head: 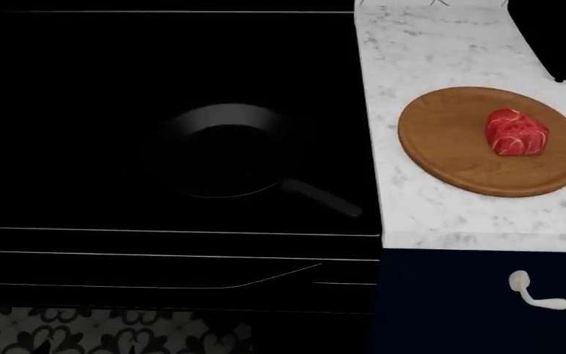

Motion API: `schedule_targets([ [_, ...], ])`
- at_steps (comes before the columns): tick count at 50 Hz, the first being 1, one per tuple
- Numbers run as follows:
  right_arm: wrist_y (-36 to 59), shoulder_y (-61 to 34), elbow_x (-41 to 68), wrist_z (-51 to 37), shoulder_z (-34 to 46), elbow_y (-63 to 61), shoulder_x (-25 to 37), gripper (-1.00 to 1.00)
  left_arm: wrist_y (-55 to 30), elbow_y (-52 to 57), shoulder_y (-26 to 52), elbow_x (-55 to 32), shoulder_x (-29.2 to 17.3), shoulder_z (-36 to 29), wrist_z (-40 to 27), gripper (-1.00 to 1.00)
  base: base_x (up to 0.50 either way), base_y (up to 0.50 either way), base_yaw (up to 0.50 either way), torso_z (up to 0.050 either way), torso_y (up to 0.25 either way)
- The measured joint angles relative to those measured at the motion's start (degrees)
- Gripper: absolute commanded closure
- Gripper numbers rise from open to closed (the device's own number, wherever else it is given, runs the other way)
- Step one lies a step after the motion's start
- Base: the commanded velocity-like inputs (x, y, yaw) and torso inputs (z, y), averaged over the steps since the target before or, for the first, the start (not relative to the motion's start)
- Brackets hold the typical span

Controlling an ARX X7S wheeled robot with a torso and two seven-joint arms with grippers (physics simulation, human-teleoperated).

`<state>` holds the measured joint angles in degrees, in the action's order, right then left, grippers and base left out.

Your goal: Pick the steak from the plate and place it in the pan.

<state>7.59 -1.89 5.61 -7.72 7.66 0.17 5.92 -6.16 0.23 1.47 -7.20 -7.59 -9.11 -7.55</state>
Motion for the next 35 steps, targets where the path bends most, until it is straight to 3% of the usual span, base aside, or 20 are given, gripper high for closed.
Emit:
schedule_targets([
  [8,2.8,-0.2,1.6,0.1,0.2,-3.0,1.1,-1.0,-3.7,3.7,0.0,-0.8,-1.3,-0.3,-0.1,-1.0,0.0,0.0,0.0,0.015,0.002],
  [24,40.3,-10.5,13.7,0.2,-7.1,-40.1,10.4,-1.0,-40.5,40.2,7.0,-10.0,-11.1,7.3,-2.1,-1.0,0.0,0.0,0.0,0.0,0.0],
  [28,45.7,-12.5,15.8,0.2,-8.8,-45.0,11.6,-1.0,-46.2,45.2,8.8,-11.5,-12.6,8.6,-2.6,-1.0,0.0,-0.06,0.0,0.0,0.0],
  [35,51.7,-14.6,18.7,0.1,-11.0,-50.1,12.7,-1.0,-52.7,51.4,9.8,-13.3,-14.6,10.6,-3.2,-1.0,0.0,-0.5,0.0,0.0,0.0],
])
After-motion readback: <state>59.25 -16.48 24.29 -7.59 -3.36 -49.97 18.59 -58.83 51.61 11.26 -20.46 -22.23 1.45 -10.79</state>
